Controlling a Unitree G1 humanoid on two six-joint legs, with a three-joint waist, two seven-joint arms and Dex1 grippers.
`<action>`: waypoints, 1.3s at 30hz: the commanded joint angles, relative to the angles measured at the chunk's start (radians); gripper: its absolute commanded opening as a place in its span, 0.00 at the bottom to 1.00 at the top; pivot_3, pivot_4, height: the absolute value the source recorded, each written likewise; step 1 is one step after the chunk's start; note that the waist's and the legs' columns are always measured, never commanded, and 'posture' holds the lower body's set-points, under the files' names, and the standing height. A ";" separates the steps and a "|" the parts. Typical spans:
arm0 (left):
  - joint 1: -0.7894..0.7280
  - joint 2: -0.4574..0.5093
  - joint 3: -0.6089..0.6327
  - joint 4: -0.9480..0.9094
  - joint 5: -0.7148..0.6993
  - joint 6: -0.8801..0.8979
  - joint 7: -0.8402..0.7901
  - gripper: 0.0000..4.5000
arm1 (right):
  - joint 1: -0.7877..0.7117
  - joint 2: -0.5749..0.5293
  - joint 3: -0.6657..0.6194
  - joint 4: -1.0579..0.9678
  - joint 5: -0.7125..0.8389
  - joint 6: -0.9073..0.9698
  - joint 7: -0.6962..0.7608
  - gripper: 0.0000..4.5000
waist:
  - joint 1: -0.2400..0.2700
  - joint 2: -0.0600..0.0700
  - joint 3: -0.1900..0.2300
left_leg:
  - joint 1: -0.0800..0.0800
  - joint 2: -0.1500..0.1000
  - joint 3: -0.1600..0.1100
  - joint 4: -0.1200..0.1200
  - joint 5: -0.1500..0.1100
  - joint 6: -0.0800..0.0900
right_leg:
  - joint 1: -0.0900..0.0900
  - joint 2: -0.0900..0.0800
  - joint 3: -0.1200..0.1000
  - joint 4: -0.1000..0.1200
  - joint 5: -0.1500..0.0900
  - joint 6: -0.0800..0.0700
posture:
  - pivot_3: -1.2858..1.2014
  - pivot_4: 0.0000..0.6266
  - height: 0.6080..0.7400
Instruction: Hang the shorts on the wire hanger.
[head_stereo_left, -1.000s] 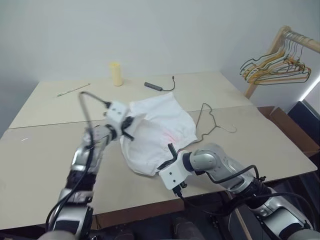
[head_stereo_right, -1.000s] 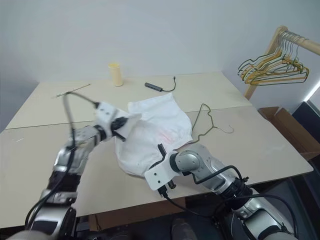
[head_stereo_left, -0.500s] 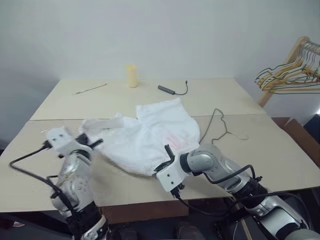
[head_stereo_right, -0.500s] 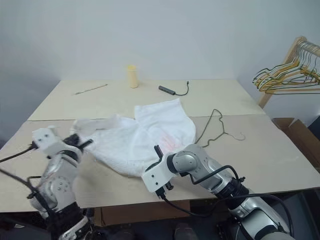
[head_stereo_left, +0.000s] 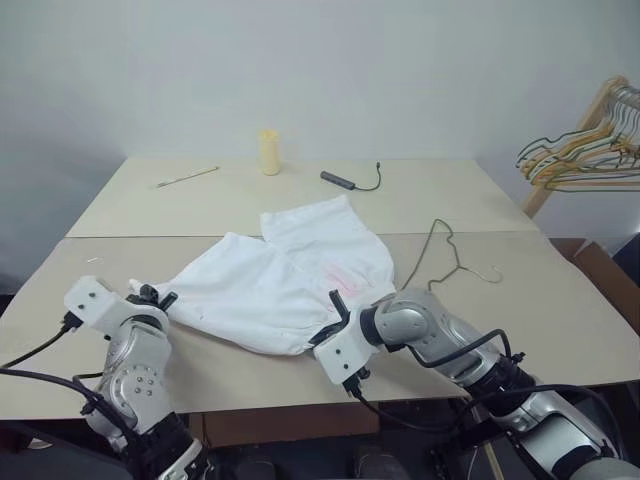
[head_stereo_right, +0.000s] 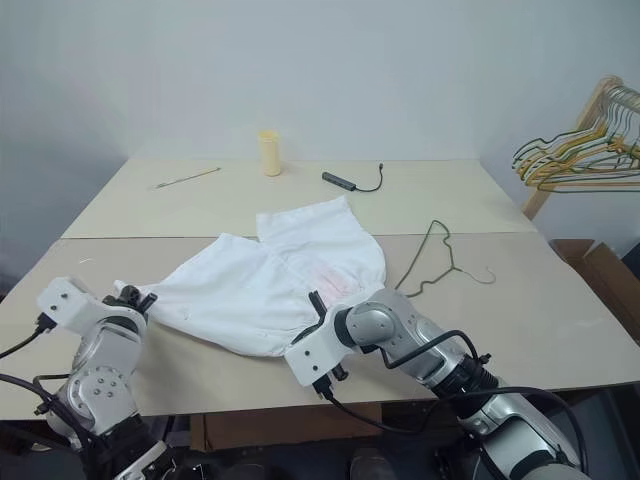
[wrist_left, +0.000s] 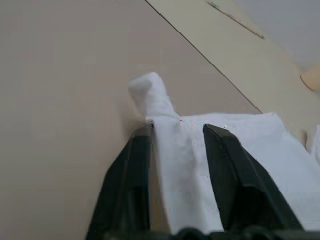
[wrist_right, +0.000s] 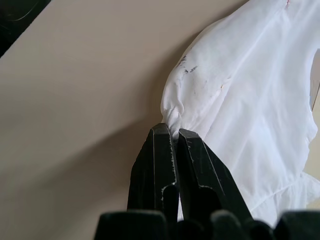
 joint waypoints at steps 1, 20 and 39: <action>0.035 0.025 -0.069 -0.017 0.058 -0.033 0.004 0.65 | -0.015 0.000 -0.027 -0.006 0.007 -0.014 -0.006 0.00 | 0.000 0.000 0.000 | 0.000 0.000 0.000 0.000 0.000 0.000 | 0.000 0.000 0.000 0.000 0.000 0.000 | 0.51 0.00 1.00; 0.368 1.013 -0.268 0.346 0.449 -0.997 -0.828 0.99 | -0.024 0.000 -0.030 0.001 0.008 -0.012 0.001 0.00 | -0.001 0.007 0.005 | -0.003 0.003 0.006 -0.005 0.001 -0.006 | -0.011 -0.002 -0.001 0.003 -0.010 -0.012 | 0.52 0.00 1.00; -0.003 1.191 -0.665 1.003 0.822 -1.528 -0.982 0.99 | -0.021 0.022 -0.035 -0.012 -0.002 0.026 0.008 0.00 | 0.001 0.010 0.007 | -0.003 0.008 0.011 -0.009 0.001 -0.006 | -0.014 0.002 -0.002 0.007 -0.010 -0.007 | 0.51 0.00 1.00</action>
